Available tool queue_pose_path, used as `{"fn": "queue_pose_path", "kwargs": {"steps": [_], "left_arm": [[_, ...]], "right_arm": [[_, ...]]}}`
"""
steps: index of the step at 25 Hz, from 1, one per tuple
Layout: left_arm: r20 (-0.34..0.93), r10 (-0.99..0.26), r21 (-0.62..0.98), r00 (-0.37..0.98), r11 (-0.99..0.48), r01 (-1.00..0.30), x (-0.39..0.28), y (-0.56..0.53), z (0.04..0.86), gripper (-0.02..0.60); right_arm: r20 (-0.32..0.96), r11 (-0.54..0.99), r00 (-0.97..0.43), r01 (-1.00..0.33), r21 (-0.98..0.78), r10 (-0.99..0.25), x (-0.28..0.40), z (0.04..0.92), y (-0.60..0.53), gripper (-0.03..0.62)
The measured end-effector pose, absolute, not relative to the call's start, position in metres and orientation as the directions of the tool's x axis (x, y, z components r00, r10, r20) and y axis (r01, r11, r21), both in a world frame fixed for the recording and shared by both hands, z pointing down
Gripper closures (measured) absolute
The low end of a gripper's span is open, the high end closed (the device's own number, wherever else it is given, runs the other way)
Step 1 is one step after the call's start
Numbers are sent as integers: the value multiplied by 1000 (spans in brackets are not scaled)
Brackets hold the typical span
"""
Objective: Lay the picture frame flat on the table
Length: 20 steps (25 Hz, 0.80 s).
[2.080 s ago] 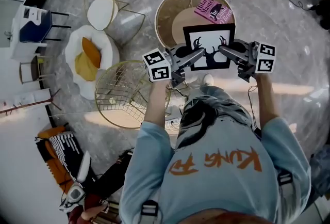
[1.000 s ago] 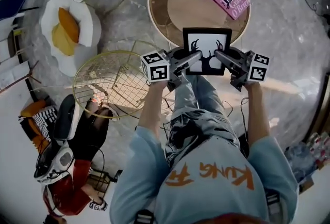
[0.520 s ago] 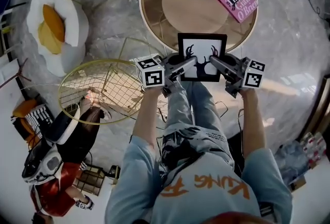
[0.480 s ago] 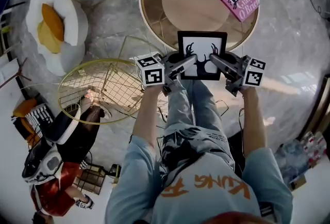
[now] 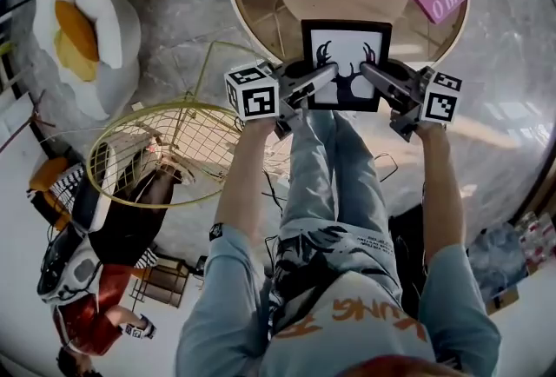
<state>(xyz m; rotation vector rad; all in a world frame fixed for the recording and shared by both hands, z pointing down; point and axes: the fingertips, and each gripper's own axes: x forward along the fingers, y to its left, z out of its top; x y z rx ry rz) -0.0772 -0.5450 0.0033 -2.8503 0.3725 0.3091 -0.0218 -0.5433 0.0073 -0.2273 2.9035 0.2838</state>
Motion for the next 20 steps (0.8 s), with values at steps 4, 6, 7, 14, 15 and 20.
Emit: {"fn": "queue_pose_path", "kwargs": {"steps": [4,6,7,14,15,20], "left_arm": [[-203,-235,-239,950,-929,-281,-73,-557,5,502],[-205,-253,-227,945,-927,-298,-71,-564,7,495],[-210,-264,-213,941,-927,-308,-68,-568,10,490],[-214,-348,-176,913,-905,-386,-75,-588,14,427],[-210,-381,-181,900,-890,-419,-79,-593,14,401],[-201,-459,-236,865,-835,-498,-99,-603,18,388]], "right_arm": [[-272,969,-952,-187,165,-137,-19,11,-556,554],[-280,968,-948,-199,154,-150,-17,14,-562,553],[-275,967,-948,-206,149,-160,-15,16,-566,551],[-273,974,-951,-185,134,-143,-16,21,-573,571],[-268,974,-953,-180,133,-140,-16,22,-573,573],[-255,971,-956,-188,146,-147,-12,20,-576,577]]}}
